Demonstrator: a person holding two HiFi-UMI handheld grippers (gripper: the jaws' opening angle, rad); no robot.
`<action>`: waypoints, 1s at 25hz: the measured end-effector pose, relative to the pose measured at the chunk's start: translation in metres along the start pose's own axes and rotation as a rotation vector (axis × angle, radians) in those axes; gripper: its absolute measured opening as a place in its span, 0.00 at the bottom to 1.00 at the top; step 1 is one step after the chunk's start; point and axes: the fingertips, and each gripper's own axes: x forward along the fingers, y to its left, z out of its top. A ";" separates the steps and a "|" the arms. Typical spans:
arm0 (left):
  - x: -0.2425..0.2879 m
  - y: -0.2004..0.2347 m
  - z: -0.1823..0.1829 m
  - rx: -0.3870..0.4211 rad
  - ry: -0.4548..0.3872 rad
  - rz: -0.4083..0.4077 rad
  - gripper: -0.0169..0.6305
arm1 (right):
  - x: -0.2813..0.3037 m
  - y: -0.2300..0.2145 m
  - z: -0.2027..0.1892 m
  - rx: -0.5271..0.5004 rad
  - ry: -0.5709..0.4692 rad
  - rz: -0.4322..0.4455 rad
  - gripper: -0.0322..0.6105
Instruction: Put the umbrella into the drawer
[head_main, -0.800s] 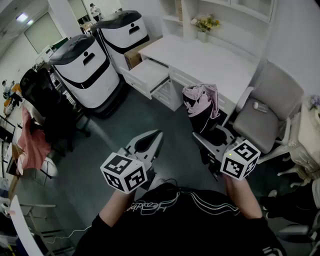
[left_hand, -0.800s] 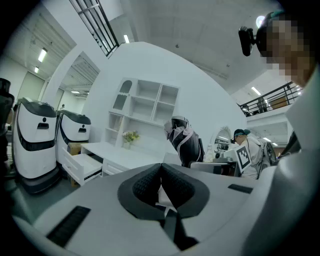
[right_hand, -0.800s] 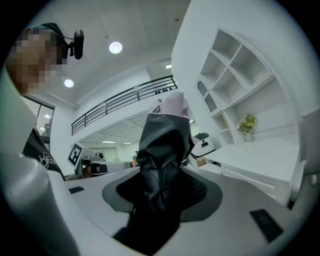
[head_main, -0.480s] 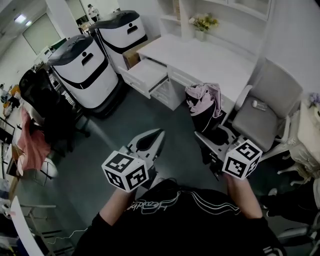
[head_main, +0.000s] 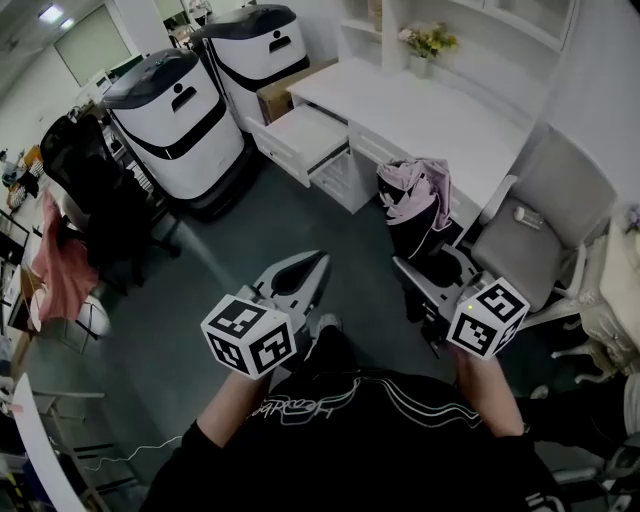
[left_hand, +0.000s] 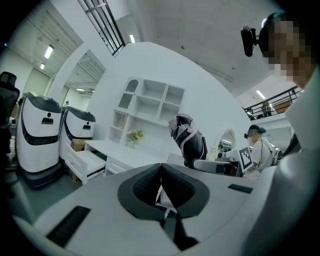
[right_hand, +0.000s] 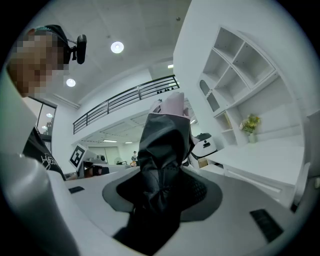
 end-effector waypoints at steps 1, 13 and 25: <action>0.001 0.001 0.000 -0.002 -0.003 0.002 0.06 | 0.000 -0.001 0.000 -0.014 0.004 -0.004 0.38; 0.072 0.141 0.031 -0.048 0.021 -0.001 0.06 | 0.138 -0.079 0.009 -0.003 0.045 -0.013 0.38; 0.193 0.363 0.103 -0.096 0.078 -0.001 0.06 | 0.365 -0.211 0.039 0.075 0.110 -0.040 0.38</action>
